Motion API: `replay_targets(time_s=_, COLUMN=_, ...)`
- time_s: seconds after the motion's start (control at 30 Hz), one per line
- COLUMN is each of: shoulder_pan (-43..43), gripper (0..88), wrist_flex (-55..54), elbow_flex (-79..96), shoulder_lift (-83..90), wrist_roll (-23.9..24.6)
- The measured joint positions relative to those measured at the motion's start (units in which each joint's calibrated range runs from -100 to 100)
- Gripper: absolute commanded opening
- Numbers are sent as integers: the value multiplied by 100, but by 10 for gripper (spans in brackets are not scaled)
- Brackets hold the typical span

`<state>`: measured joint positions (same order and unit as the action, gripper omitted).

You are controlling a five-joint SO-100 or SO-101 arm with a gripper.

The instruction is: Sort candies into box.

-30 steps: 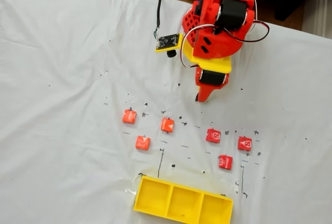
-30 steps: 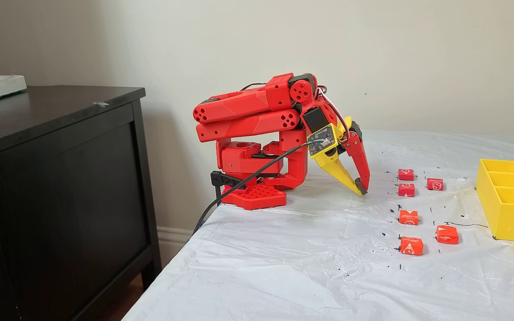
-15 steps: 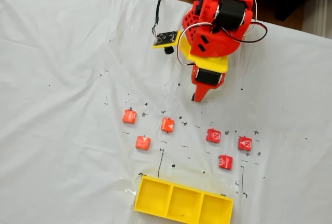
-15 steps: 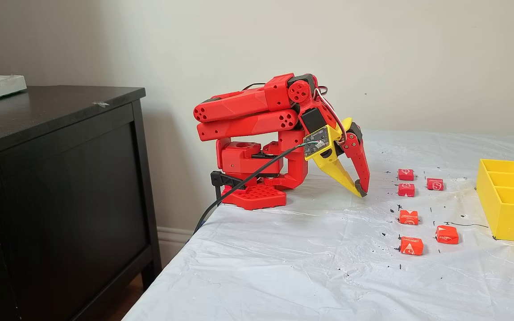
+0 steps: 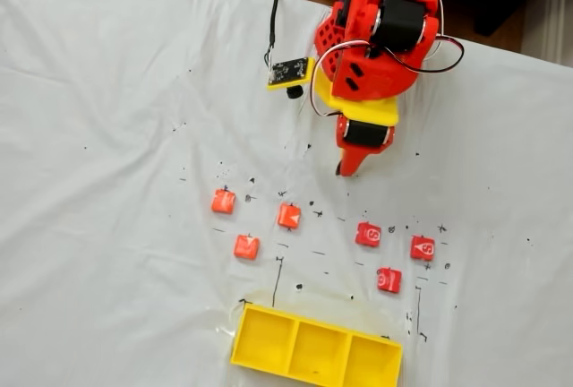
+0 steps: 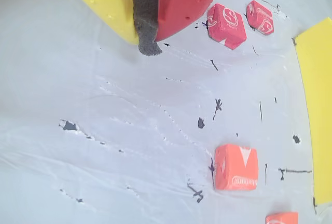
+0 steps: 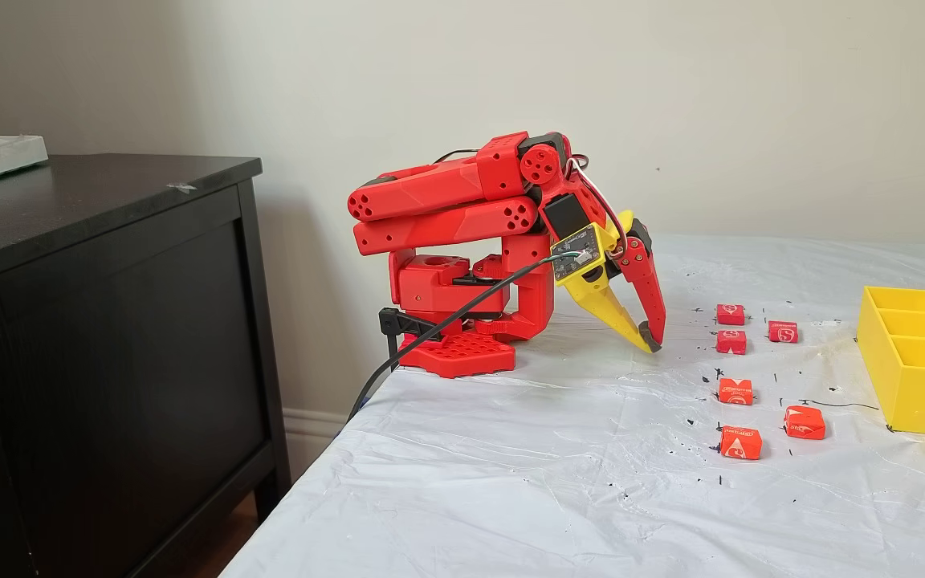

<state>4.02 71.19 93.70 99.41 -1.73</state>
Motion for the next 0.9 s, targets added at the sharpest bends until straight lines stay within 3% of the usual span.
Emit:
replay_targets(time_s=0.37, shoulder_pan=715, gripper=0, wrist_flex=-338, elbow_flex=-726, shoulder_lift=-187, wrist_roll=20)
replay_targets(time_s=0.9, shoulder_pan=1723, gripper=0, wrist_flex=455, elbow_flex=-5672, shoulder_lift=-4828, wrist_roll=449)
